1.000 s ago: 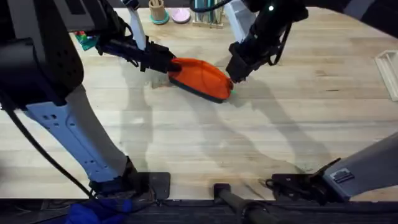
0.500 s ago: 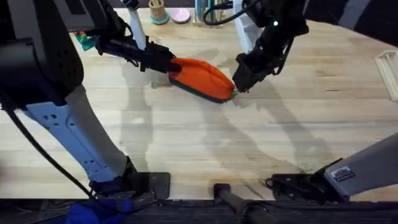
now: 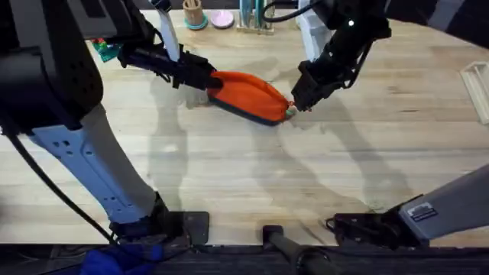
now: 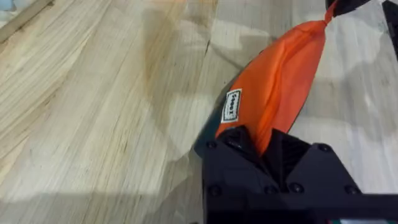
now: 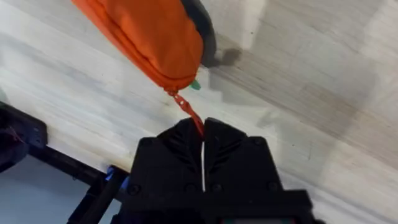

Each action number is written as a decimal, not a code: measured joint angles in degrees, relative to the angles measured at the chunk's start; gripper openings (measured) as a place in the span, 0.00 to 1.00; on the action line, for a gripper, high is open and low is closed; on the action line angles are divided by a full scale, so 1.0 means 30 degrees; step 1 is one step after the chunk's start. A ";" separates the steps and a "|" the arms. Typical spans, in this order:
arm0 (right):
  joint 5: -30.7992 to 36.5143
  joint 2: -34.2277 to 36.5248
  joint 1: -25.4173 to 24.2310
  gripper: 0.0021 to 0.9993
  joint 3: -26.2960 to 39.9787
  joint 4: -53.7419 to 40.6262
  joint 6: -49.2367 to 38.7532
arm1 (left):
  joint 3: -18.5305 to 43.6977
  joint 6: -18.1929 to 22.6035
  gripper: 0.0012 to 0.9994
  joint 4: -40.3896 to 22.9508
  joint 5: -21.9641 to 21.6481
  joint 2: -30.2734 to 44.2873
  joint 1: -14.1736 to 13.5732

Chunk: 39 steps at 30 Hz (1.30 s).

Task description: Unzip the bag, pick up the pens from the table one at a time and place them inside, then zip the bag closed.

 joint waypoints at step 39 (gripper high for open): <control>0.1122 -0.5104 -0.0408 1.00 -0.0270 -0.1890 -0.0291 | -0.0007 -0.0003 0.16 0.0082 -0.0055 0.0000 0.0029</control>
